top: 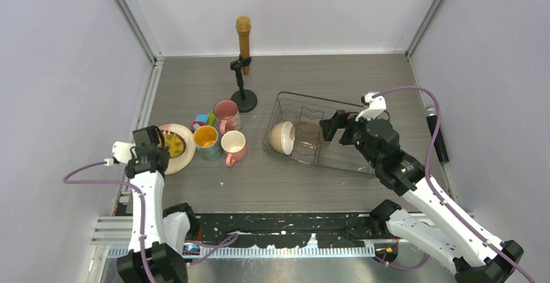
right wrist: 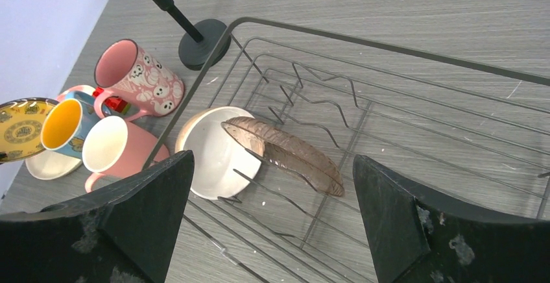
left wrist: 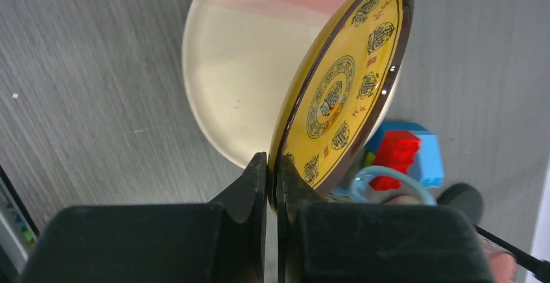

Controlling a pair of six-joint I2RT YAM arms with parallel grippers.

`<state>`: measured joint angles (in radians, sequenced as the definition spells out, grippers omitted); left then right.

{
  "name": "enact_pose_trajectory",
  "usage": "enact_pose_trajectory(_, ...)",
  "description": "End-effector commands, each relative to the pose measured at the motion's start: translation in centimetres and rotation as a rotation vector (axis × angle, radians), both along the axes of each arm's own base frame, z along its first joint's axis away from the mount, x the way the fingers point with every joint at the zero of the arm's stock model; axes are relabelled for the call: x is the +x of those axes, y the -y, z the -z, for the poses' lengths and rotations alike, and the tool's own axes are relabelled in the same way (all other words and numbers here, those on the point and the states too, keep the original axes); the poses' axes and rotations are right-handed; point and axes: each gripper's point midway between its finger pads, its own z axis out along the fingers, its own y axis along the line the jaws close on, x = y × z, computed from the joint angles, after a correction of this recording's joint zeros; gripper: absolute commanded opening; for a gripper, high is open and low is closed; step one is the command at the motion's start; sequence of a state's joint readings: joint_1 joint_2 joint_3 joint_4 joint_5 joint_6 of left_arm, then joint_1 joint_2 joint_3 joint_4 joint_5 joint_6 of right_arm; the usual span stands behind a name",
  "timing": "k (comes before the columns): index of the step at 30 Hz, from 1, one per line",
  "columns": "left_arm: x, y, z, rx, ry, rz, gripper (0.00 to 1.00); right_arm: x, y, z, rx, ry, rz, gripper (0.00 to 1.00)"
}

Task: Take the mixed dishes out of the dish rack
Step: Place the plate at the center of the board.

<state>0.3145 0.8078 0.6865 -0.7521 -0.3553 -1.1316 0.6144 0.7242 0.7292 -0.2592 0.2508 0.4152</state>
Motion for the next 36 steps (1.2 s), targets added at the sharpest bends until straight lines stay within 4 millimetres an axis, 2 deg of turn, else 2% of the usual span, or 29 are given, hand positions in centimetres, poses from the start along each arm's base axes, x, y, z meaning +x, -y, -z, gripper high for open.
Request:
enact_pose_trajectory(1, 1.0, -0.5, 1.0, -0.028, 0.061, -0.060, 0.00, 0.1, 0.1, -0.4, -0.030, 0.033, -0.007, 0.99)
enact_pose_trajectory(9, 0.6, -0.4, 3.0, -0.046, 0.025, -0.073, 0.00, 0.1, 0.4, -0.1, -0.044, 0.029, 0.002, 0.99)
enact_pose_trajectory(14, 0.2, -0.3, 5.0, -0.061, 0.021, -0.097, 0.05, -0.1, -0.4, 0.1, -0.051, 0.019, -0.049, 0.99)
enact_pose_trajectory(21, 0.2, -0.4, 6.1, -0.063, 0.013, -0.103, 0.07, -0.3, -0.3, 0.2, -0.060, 0.005, -0.051, 0.99)
enact_pose_trajectory(30, 0.1, -0.2, 7.0, -0.082, 0.010, -0.113, 0.19, -0.6, -1.0, 2.2, -0.085, -0.047, -0.089, 0.99)
enact_pose_trajectory(36, 0.3, 0.3, 8.0, -0.114, -0.018, -0.099, 0.20, -0.8, -2.3, 3.4, -0.126, -0.076, -0.178, 0.99)
